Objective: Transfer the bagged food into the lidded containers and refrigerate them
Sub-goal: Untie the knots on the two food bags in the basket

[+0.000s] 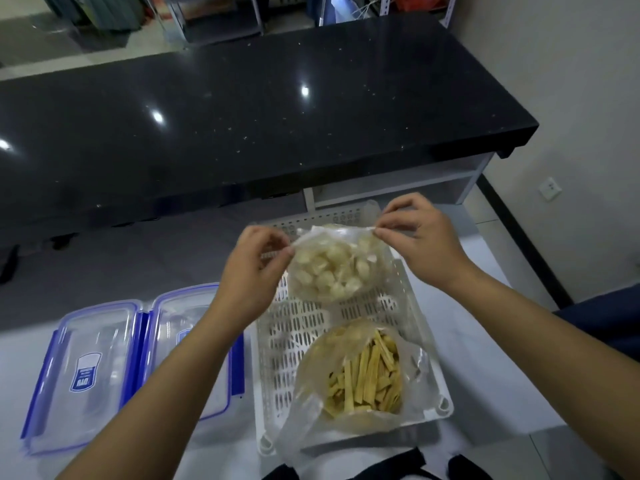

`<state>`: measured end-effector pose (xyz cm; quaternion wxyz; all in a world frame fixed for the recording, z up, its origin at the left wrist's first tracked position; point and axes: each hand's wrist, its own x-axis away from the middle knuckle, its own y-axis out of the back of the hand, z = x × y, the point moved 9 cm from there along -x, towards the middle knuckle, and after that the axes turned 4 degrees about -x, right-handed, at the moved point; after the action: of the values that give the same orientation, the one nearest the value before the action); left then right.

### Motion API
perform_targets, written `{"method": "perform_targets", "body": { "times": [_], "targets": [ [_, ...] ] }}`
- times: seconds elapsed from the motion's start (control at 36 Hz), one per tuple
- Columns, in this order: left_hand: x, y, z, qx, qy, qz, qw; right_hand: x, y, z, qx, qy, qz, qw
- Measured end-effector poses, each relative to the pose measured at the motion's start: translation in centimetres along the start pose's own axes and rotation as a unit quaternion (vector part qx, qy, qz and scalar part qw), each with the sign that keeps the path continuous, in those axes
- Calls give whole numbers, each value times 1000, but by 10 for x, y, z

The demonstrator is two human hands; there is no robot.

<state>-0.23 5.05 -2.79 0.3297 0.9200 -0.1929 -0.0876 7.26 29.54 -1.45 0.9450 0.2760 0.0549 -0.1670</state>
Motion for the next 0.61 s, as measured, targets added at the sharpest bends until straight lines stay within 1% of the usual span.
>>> {"method": "perform_targets", "body": {
  "times": [0.06,0.14,0.17,0.25,0.33,0.44,0.53,0.61],
  "targets": [
    [3,2,13,10,31,-6,999,1,1,-14,12,-36,8,999],
    [8,-7,29,20,75,16,997,9,-11,-35,44,-93,51,993],
    [9,-10,33,18,83,22,996,12,-14,-37,43,-94,55,993],
    [9,-13,34,30,88,20,995,13,-15,-28,32,-58,47,997],
    [5,-13,21,38,55,34,997,9,-24,-15,13,-40,92,995],
    [-7,-21,-8,-21,-16,85,996,3,-42,4,24,-15,158,987],
    [-16,-33,-29,-87,-55,109,989,-2,-53,16,66,9,168,983],
    [-25,-34,-41,-127,-59,92,986,-8,-54,26,117,31,145,982]
  ]
}}
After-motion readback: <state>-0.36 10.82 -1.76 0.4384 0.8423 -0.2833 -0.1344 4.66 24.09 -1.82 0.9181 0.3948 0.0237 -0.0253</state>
